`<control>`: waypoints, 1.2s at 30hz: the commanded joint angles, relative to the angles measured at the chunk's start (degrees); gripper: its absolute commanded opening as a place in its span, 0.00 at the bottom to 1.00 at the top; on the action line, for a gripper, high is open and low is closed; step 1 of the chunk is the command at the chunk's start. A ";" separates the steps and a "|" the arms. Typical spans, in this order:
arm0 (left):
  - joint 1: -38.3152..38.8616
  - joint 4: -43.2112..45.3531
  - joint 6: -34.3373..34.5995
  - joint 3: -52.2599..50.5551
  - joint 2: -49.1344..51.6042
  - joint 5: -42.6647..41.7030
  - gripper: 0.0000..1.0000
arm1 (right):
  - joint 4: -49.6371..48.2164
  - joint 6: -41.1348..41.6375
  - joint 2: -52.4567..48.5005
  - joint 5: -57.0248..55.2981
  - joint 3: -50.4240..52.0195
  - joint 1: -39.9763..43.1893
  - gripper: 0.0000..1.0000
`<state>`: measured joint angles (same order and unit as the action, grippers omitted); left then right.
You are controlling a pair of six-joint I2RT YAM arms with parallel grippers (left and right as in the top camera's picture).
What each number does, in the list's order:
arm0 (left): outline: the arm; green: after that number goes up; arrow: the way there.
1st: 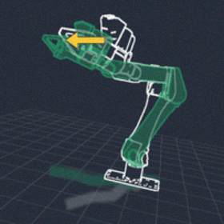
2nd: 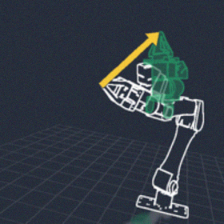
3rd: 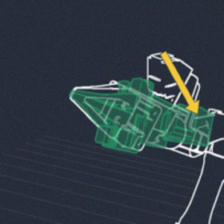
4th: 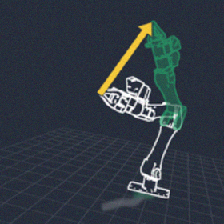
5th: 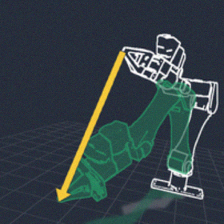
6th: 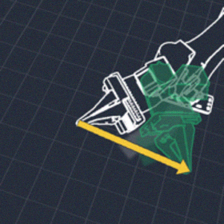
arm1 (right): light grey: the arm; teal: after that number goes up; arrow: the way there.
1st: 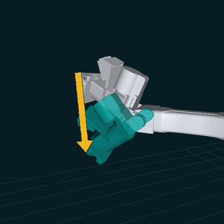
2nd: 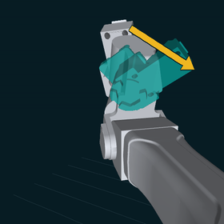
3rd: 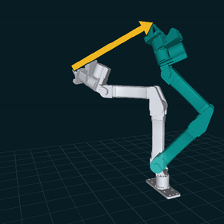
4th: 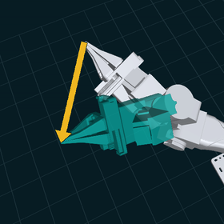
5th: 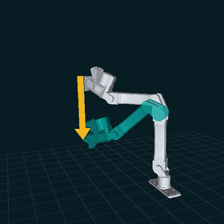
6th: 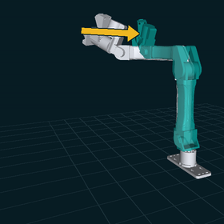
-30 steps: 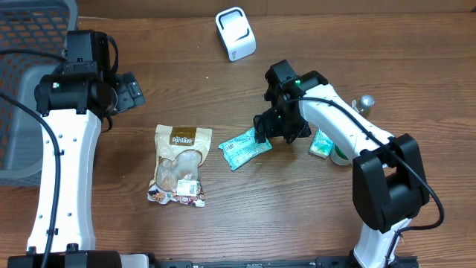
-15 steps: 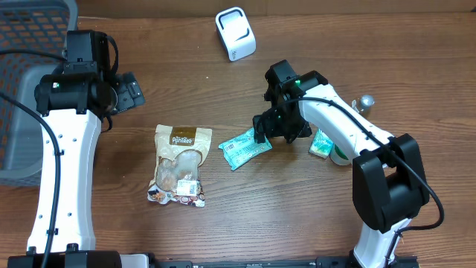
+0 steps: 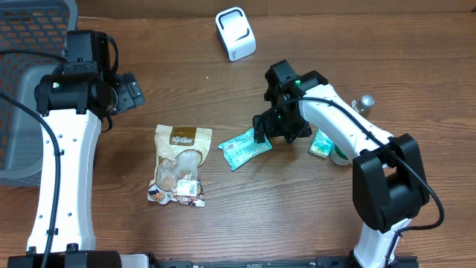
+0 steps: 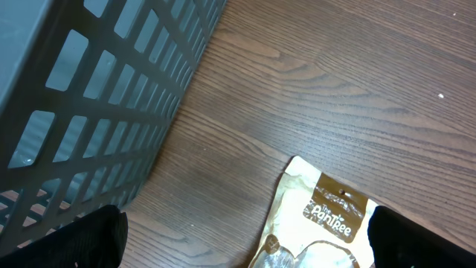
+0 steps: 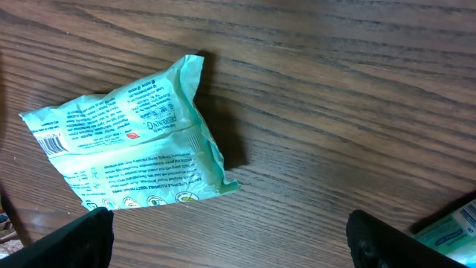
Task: Scan the item barcode
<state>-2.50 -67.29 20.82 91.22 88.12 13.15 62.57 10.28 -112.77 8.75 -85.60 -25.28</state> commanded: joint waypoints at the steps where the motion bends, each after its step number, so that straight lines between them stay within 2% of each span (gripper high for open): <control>1: -0.11 0.20 -0.70 0.52 -0.28 0.76 1.00 | -0.28 -0.85 1.53 0.35 0.15 -0.15 0.97; 25: -0.11 0.20 -0.70 0.52 -0.28 0.76 0.99 | 0.15 -1.16 1.53 0.37 1.25 -0.15 0.96; 36: -0.11 0.20 -0.70 0.52 -0.28 0.76 1.00 | -15.82 -3.17 1.53 1.86 10.51 -0.15 0.95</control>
<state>-2.50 -67.29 20.82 91.22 88.12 13.15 48.84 8.67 -112.77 9.93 -76.55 -25.26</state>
